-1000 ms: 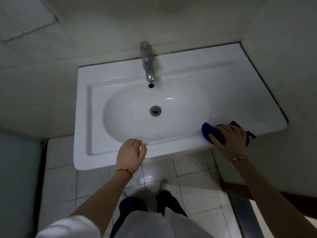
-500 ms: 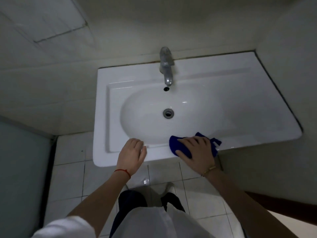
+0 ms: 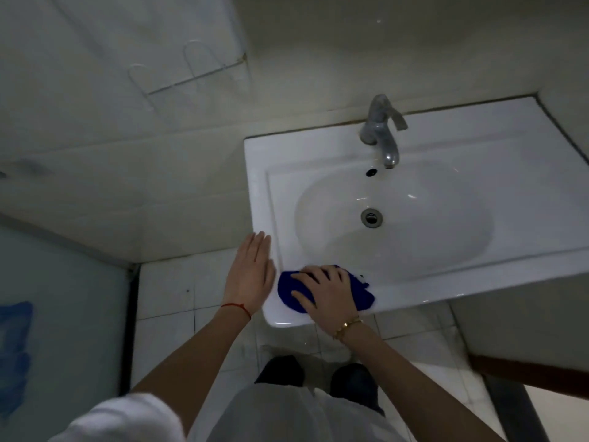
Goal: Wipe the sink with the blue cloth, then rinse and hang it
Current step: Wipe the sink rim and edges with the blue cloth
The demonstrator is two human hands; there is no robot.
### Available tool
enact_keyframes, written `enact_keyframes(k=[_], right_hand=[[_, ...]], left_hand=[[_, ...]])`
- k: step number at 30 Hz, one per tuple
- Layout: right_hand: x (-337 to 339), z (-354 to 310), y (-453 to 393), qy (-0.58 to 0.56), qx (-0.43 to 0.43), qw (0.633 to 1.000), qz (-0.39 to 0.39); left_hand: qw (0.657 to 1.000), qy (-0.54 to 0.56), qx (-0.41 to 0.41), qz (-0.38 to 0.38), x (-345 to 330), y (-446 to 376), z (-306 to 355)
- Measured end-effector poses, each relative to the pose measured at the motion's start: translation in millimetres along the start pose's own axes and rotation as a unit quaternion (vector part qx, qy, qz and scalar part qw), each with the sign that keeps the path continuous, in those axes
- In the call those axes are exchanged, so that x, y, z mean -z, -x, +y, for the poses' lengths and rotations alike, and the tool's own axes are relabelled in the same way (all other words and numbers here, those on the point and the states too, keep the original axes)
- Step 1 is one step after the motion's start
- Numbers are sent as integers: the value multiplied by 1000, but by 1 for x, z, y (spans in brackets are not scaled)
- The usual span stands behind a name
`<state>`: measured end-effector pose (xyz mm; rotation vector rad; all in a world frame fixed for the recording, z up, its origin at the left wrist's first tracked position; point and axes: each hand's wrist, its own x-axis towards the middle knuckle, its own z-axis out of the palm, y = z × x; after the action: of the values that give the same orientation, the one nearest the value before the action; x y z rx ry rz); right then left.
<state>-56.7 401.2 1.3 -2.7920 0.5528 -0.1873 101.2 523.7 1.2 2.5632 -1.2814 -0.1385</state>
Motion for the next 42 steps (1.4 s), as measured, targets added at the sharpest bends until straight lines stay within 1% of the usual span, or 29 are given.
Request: enact_keyframes(k=[2,4,7,10,12,15,18,21,24,26,29,31,33,35,38,40,42], right_hand=[[-6,-2,-17,26,-41,999,-6],[-9,-2,-28,51,-62,996,-26],[-10,-3,-28,69,-61,995,-33],[-11,1,-25,36,-52,998,-30],[-11,4,-32,13,-58,998,-7],[-4,7,-60,15,-77,996,53],[10,14,-112,9,-102,989,106],[19,24,-177,3,-104,985,140],[22,35,-243,12,-89,984,151],[15,41,-279,27,-53,992,111],[-3,55,-304,55,53,997,28],[-10,71,-308,73,118,990,14],[-7,93,-313,88,162,983,25],[-1,119,-316,100,165,981,33],[6,145,-317,108,116,987,35],[3,137,-317,111,96,988,46],[-4,115,-318,106,114,987,37]], left_hand=[[1000,5,-3,-8,3,-7,-8],[1000,14,-8,-12,6,-14,-12],[999,36,-17,-6,11,-23,-14],[999,39,-21,-2,13,-33,-16],[999,48,-15,-3,13,-41,-17],[998,61,4,7,10,-56,-23],[996,81,39,22,2,-76,-27],[990,102,89,34,-7,-98,-27],[984,111,130,54,-12,-119,-20],[979,118,153,63,-13,-133,-13],[966,145,198,85,-16,-148,-2],[964,143,206,93,-19,-151,0],[963,135,212,100,-22,-152,0],[963,126,216,104,-22,-152,0],[965,113,211,109,-23,-154,2],[962,116,218,114,-25,-155,1],[962,112,223,114,-25,-154,1]])
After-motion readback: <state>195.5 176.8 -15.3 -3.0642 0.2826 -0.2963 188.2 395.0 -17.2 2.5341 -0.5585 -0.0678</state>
